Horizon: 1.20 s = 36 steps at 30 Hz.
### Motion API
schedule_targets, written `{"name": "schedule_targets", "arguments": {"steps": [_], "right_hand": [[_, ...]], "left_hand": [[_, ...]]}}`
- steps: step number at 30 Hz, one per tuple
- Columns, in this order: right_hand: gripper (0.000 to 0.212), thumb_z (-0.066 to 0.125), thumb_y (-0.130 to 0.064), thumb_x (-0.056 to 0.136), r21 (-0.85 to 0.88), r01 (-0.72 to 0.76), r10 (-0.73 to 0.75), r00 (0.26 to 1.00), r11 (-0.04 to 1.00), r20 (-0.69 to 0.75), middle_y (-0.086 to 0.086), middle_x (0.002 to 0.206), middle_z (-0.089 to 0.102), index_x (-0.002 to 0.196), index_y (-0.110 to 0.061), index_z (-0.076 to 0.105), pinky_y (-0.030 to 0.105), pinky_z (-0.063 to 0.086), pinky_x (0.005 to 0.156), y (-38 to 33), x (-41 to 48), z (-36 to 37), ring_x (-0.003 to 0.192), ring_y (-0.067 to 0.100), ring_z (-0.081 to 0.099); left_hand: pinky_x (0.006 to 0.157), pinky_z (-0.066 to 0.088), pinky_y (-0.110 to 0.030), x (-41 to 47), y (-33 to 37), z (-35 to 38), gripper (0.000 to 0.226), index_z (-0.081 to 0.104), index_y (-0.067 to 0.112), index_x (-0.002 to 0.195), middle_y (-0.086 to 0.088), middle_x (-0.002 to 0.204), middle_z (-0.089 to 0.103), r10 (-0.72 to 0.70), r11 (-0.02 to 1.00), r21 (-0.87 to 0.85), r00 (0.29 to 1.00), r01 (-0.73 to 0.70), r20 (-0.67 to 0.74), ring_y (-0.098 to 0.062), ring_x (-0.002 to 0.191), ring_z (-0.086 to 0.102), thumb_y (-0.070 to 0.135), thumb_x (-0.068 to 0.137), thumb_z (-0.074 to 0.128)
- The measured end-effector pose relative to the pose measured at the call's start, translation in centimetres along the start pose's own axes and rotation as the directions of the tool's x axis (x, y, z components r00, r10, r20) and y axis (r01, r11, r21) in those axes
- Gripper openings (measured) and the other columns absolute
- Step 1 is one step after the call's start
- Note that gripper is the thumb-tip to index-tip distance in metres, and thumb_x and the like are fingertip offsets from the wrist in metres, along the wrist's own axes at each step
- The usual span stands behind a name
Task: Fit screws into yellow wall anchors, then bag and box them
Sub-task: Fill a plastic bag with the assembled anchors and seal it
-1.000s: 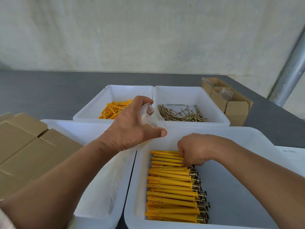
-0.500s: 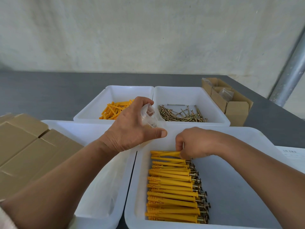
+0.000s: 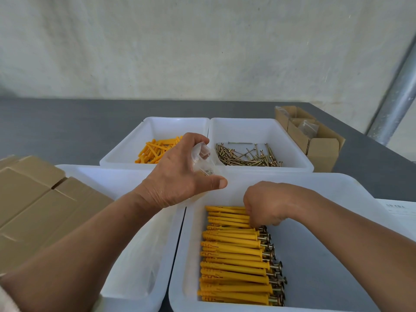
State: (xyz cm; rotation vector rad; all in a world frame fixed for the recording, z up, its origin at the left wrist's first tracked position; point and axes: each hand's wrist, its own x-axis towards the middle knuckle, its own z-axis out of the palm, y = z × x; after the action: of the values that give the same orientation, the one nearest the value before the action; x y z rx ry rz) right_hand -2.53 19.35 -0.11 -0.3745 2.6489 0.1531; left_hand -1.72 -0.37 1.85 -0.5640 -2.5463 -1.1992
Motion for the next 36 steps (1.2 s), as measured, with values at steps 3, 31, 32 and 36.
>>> {"name": "schedule_targets", "arguments": {"steps": [3,31,32,36], "right_hand": [[0.025,0.063,-0.019,0.085,0.028,0.013,-0.013,1.0,1.0,0.003,0.001,0.059,0.055,0.062,-0.014,0.055,0.021,0.045,0.05,0.1,-0.3,-0.2,0.052,0.013,0.055],[0.012,0.053,-0.032,0.069,0.639,0.629,0.298,0.569,0.443,-0.766,-0.006,0.05,0.056,0.067,-0.026,0.064,0.031,0.039,0.049,1.1,-2.4,-3.8,0.044,0.01,0.045],[0.013,0.053,-0.033,0.07,0.631,0.623,0.274,0.577,0.461,-0.77,-0.006,0.052,0.057,0.069,-0.027,0.064,0.034,0.042,0.05,0.8,-2.3,-3.6,0.046,0.011,0.047],[0.013,0.053,-0.032,0.071,0.64,0.631,0.186,0.633,0.439,-0.751,-0.005,0.057,0.061,0.074,-0.026,0.065,0.032,0.046,0.052,-0.4,-2.1,-3.0,0.047,0.01,0.052]], "left_hand": [[0.09,0.048,-0.025,0.0,0.0,0.0,0.088,0.047,0.023,0.127,0.015,0.107,0.057,0.001,1.0,-0.004,1.0,-0.001,0.001,-0.01,0.106,0.057,0.054,0.051,0.08],[0.081,0.041,-0.01,0.0,-0.1,0.0,0.084,0.044,0.029,0.123,0.019,0.109,0.054,0.023,1.0,0.009,1.0,-0.023,0.006,-0.002,0.106,0.053,0.055,0.051,0.079],[0.08,0.04,-0.009,0.0,-0.1,0.0,0.083,0.044,0.03,0.122,0.019,0.11,0.054,0.022,1.0,0.007,1.0,-0.022,0.005,-0.001,0.105,0.053,0.055,0.051,0.079],[0.084,0.047,-0.018,0.1,-0.2,0.2,0.087,0.044,0.029,0.123,0.017,0.11,0.055,0.023,1.0,-0.007,1.0,-0.023,0.002,-0.007,0.102,0.058,0.056,0.049,0.079]]}}
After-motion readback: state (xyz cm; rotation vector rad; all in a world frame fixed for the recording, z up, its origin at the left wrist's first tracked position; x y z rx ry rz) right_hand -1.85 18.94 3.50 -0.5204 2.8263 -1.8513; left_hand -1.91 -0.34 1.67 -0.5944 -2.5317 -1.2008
